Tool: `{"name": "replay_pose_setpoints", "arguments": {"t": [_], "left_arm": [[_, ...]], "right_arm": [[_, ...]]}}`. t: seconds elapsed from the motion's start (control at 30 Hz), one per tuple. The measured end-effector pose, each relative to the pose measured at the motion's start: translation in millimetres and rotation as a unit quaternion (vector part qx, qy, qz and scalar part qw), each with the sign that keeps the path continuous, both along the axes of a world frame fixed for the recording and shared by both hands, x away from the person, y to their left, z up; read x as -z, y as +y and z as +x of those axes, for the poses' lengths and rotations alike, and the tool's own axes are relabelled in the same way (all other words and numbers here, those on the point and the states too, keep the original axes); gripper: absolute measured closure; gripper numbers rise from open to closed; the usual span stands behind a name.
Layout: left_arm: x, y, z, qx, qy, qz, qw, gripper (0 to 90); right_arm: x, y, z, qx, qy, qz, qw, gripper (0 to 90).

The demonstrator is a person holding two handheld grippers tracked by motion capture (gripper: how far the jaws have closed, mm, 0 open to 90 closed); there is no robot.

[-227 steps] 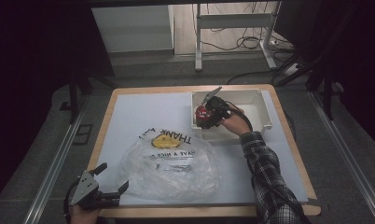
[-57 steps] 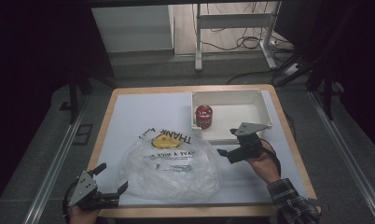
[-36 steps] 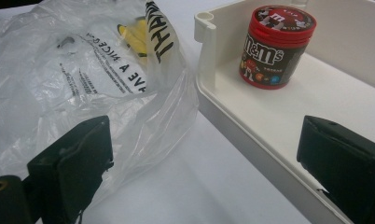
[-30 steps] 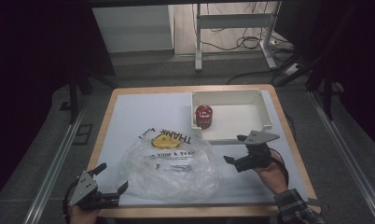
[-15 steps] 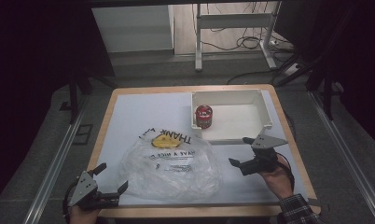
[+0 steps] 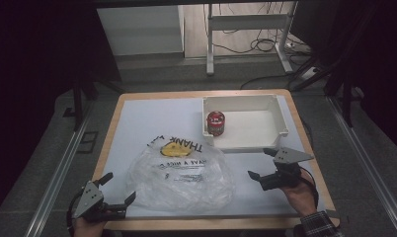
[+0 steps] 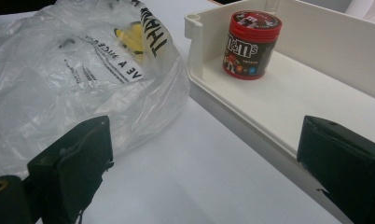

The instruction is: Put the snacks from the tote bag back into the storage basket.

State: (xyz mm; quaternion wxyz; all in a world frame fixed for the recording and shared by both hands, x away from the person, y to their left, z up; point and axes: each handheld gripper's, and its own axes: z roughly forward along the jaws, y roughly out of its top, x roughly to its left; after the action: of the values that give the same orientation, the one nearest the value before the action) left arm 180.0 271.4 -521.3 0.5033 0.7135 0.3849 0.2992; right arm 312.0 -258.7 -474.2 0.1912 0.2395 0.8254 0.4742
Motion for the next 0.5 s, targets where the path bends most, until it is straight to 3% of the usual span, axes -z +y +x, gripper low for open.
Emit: {"name": "replay_pose_setpoints", "arguments": {"t": [0.5], "left_arm": [[-0.2, 0.2, -0.3, -0.001, -0.002, -0.001, 1.0, 0.0]], "right_arm": [[0.1, -21.6, -16.3, 0.022, -0.01, 0.018, 0.9995, 3.8]]}}
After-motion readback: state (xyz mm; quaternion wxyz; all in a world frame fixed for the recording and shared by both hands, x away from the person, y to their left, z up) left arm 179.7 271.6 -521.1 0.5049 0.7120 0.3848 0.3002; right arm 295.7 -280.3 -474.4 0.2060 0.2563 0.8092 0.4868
